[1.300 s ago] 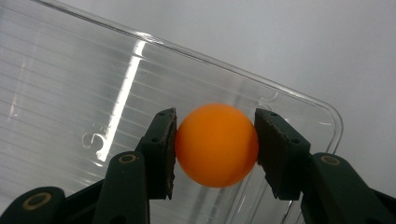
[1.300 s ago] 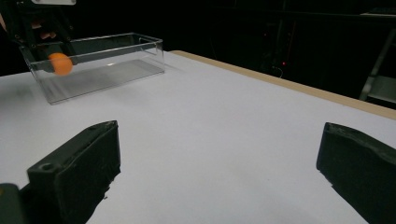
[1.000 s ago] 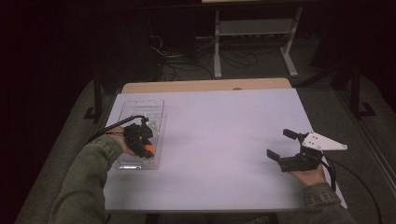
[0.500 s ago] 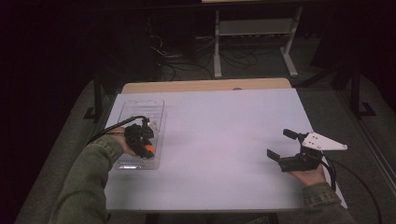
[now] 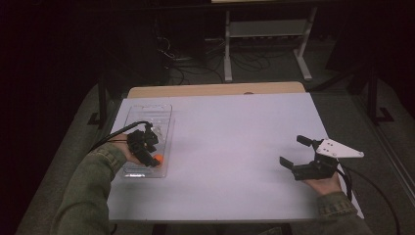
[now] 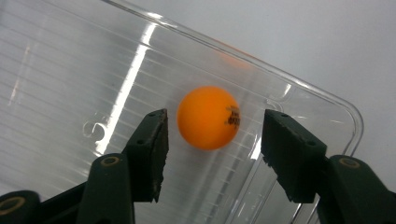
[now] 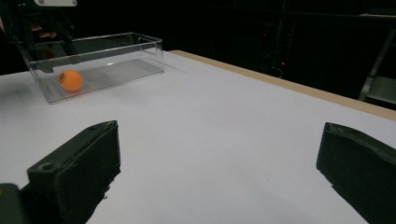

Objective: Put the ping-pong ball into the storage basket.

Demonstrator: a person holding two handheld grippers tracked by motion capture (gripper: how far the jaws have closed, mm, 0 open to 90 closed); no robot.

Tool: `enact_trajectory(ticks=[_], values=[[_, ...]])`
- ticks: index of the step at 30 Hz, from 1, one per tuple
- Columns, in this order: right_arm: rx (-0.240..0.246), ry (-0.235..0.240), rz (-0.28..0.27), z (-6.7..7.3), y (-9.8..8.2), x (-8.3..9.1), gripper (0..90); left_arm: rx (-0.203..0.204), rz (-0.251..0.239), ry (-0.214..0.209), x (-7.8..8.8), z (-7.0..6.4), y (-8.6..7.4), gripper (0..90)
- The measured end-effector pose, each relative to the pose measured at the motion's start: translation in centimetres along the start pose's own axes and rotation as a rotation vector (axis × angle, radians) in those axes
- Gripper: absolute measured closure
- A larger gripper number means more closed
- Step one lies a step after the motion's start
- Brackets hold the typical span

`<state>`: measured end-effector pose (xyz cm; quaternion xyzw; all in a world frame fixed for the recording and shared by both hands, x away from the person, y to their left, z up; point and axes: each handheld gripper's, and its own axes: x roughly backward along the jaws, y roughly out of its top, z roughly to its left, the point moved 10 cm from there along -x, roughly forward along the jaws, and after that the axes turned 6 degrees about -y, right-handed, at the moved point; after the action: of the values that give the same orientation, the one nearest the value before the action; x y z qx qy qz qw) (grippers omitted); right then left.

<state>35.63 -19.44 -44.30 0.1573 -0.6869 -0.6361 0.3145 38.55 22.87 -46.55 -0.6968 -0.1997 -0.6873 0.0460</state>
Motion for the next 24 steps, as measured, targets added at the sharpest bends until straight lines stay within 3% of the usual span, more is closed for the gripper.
enact_trajectory(ticks=[9, 19, 24], values=[[0.001, 0.0, 0.0, 0.1, 0.0, 0.0, 0.0, 0.035, -0.045, 0.032, 0.9, 0.3, 0.0, 30.6], [0.002, 0.002, 0.0, 0.1, 0.0, 0.0, 0.0, 0.065, -0.094, 0.059, 1.7, 0.4, 0.2, 13.3], [0.002, 0.002, 0.0, 0.1, 0.0, 0.0, 0.0, 0.087, -0.122, 0.059, 2.0, 0.3, 0.2, 10.0]])
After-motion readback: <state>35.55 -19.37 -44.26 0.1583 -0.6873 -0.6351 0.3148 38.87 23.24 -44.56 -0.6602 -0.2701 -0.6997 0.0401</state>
